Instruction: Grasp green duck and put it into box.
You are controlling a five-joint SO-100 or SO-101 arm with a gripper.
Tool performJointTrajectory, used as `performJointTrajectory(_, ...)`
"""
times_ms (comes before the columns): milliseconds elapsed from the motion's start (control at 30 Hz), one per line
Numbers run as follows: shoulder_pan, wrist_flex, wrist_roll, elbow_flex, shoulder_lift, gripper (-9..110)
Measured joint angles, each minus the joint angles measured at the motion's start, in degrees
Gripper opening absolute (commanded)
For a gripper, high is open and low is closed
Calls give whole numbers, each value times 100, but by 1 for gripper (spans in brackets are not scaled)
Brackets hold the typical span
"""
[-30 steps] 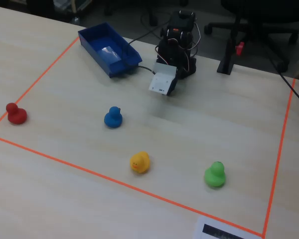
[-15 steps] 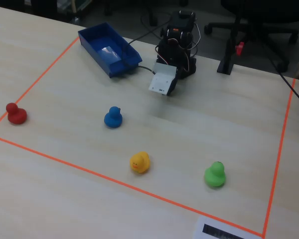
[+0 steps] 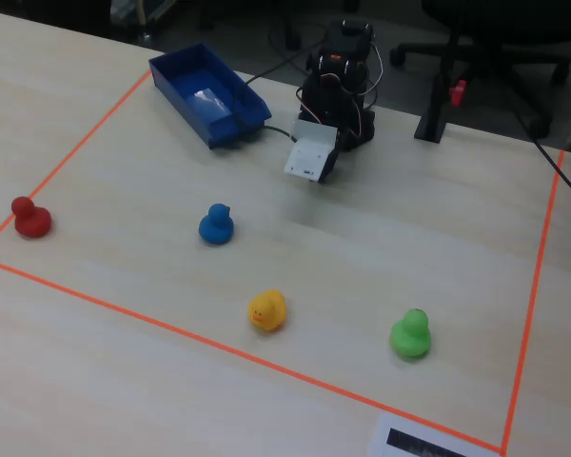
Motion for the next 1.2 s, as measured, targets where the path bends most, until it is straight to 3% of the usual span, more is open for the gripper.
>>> performJointTrajectory(200, -53, -448, -88, 0, -141, 4)
performJointTrajectory(500, -782, -4061, -167, -571, -2575, 4)
performJointTrajectory(767, -1556, -6240, -167, -1714, -4324, 29)
performJointTrajectory(1200, -2153, -9606, -167, -2804, -7690, 38)
